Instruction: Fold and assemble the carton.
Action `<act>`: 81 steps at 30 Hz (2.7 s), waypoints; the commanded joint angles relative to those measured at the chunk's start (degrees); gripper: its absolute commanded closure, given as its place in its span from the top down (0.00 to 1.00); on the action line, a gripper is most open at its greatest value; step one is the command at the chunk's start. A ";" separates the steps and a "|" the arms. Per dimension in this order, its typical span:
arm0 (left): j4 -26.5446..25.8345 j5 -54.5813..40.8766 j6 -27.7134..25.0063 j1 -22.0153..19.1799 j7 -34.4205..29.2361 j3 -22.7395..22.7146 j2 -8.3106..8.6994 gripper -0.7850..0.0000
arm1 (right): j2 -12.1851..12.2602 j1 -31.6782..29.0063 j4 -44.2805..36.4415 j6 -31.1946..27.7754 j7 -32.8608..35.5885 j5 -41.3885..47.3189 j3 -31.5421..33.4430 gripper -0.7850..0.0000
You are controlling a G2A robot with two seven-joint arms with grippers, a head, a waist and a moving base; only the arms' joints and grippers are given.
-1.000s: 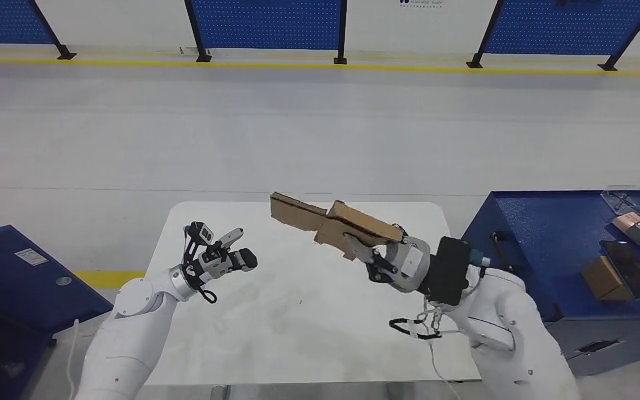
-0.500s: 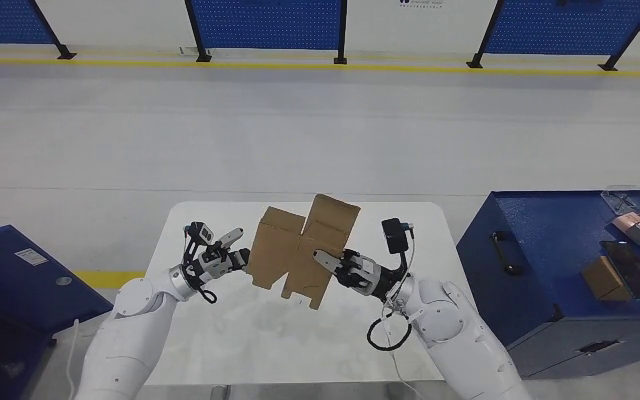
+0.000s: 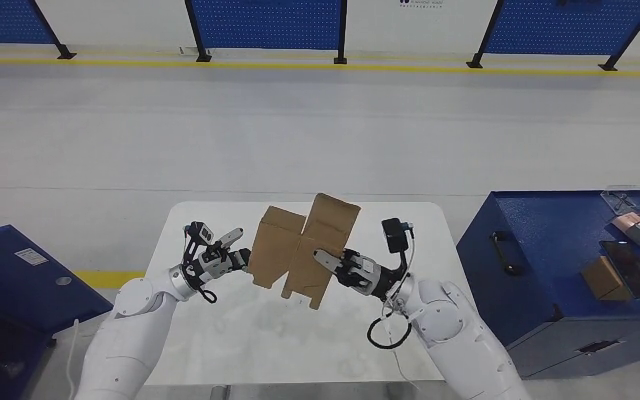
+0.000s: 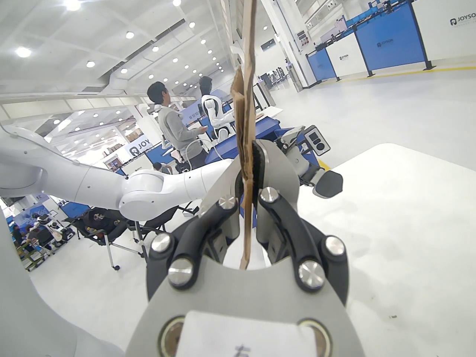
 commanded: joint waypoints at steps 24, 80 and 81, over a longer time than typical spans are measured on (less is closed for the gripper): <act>0.00 0.00 0.00 0.00 0.00 0.00 0.00 1.00 | -2.37 9.93 15.56 82.48 47.68 111.10 -9.90 0.00; -21.49 12.06 4.01 7.75 12.14 9.21 -0.78 0.54 | 0.45 18.11 31.65 18.02 52.10 41.82 -2.44 0.00; -21.51 11.64 3.64 7.74 11.93 9.43 -0.83 0.24 | 0.41 18.18 31.96 18.00 52.14 41.84 -2.52 0.00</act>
